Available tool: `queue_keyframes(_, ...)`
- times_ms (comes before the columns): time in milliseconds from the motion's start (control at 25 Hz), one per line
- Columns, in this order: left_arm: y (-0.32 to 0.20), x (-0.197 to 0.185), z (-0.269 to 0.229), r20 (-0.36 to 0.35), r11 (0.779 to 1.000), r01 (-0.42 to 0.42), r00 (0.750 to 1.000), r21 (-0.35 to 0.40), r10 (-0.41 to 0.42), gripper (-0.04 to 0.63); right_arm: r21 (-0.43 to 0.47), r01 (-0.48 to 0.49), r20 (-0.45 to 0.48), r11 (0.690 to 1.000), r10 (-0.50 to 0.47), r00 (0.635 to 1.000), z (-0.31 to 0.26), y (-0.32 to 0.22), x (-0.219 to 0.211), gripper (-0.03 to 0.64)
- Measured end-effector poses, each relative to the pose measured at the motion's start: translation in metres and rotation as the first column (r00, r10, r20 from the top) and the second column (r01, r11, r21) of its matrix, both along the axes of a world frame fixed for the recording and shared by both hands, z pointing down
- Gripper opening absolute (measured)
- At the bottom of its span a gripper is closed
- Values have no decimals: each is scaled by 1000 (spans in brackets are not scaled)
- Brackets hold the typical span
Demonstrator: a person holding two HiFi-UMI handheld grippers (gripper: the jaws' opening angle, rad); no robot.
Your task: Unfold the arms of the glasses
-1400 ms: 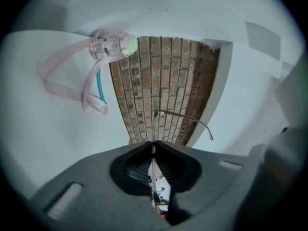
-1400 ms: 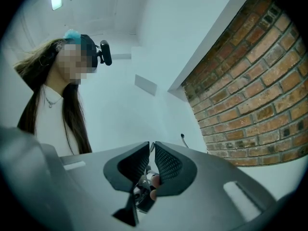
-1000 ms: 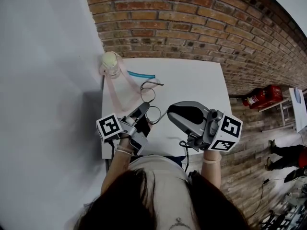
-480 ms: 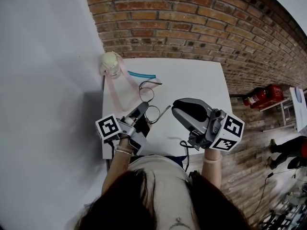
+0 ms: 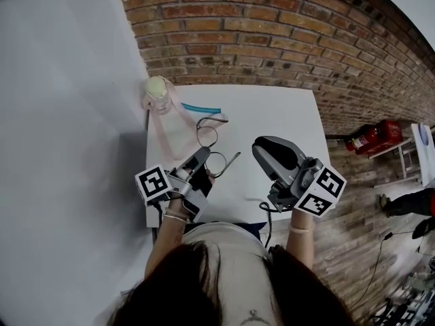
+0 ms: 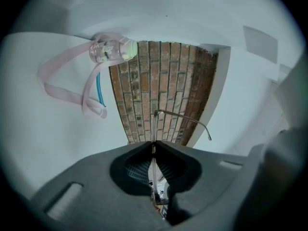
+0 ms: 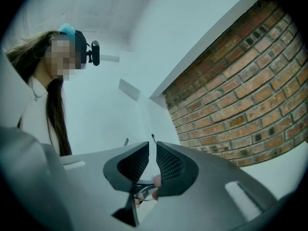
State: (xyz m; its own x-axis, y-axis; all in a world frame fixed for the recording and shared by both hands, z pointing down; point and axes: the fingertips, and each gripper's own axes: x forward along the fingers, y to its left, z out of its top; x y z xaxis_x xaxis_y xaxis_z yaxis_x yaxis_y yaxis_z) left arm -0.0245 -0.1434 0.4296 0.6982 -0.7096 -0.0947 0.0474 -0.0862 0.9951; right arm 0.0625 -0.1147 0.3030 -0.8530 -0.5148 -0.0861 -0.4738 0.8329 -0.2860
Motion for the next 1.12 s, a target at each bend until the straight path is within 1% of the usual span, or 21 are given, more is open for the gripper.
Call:
queue_keyframes(80,-1,-1,0,4,1000,0,1000,1,0,25,-2,-34,-14,999,34,999,5,-4,3,49)
queue_keyframes(200,0,1,-2,7,1000,-1,1000,5,1,25,-6,-83,-59,997,83,995,15,-8,8,46)
queue_keyframes(360,2,3,-4,7,1000,-8,1000,12,8,25,-6,-154,-124,988,152,981,30,-16,15,43)
queue_keyframes(440,2,3,-4,4,1000,-12,1000,14,11,25,-4,-214,-176,977,210,962,43,-23,20,38)
queue_keyframes(520,2,2,-5,4,1000,-11,1000,14,11,25,-1,-276,-233,961,269,935,57,-30,28,29)
queue_keyframes(600,3,3,-7,3,1000,-11,1000,15,11,25,4,-311,-284,950,299,911,67,-34,34,23)
queue_keyframes(680,4,4,-8,2,1000,-13,1000,19,13,25,0,-320,-310,947,304,901,75,-33,35,18)
queue_keyframes(880,6,8,-10,10,999,-26,1000,23,26,25,1,-315,-337,949,296,894,82,-32,33,9)
queue_keyframes(1120,7,10,-11,13,999,-35,999,30,35,25,14,-319,-390,948,299,871,91,-31,34,6)
